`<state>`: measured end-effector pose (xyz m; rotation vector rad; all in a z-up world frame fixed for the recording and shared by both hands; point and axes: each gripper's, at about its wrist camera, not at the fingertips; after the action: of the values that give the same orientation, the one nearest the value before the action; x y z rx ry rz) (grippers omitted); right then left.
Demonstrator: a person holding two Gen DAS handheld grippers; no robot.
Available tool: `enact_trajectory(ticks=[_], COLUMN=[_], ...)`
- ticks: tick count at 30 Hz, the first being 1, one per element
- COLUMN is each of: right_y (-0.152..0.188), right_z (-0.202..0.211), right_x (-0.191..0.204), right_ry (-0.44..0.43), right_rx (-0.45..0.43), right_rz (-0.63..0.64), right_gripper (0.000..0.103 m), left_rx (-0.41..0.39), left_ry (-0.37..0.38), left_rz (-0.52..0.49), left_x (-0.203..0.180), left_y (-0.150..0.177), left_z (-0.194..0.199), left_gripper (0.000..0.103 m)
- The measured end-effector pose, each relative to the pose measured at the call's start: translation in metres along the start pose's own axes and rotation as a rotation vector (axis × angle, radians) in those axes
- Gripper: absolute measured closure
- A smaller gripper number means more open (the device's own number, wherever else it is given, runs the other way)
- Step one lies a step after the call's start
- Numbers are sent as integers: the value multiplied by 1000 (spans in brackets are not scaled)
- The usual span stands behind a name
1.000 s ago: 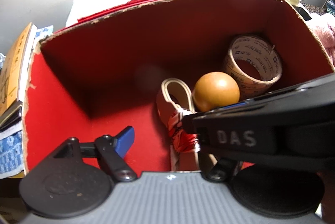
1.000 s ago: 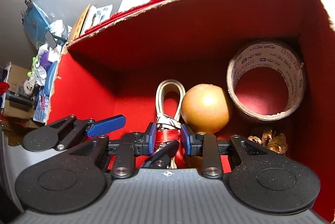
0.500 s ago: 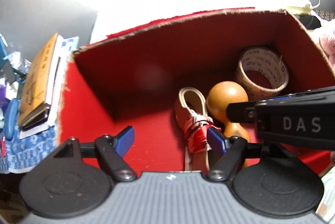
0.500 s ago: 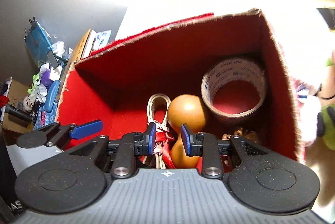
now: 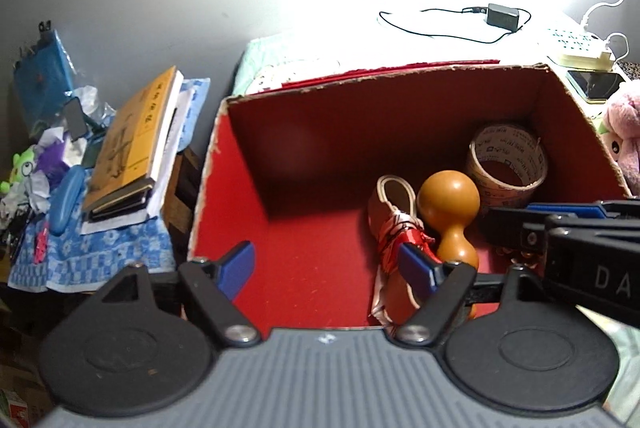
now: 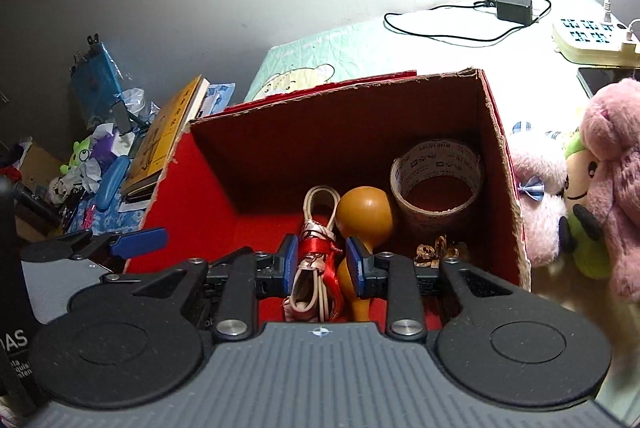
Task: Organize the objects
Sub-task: 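Open the right gripper and withdraw it from the red box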
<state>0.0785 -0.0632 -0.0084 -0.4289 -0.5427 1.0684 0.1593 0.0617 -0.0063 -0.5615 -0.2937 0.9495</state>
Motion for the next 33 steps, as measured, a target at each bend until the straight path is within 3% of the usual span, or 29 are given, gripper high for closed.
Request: enact_trajectory(ticks=[20, 33], right_y=[41, 69], right_z=[39, 37], right_x=[8, 10], right_ry=[-6, 12], right_rx=[-61, -39], right_rz=[0, 25], right_gripper=[73, 68], left_rx=[-44, 30], left_ry=[-16, 9], left_rz=[7, 48], left_x=[-8, -8], left_y=[42, 73], left_z=[52, 42], left_gripper=[14, 10])
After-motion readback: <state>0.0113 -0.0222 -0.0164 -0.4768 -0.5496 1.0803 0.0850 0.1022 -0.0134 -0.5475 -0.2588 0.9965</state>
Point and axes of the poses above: each gripper's, at about its wrist camera, not at the fingertips, and z roughly against the way its jaws point, x to its left, y to its underside, and after that the axes turned 13 degrees about y, right-handed
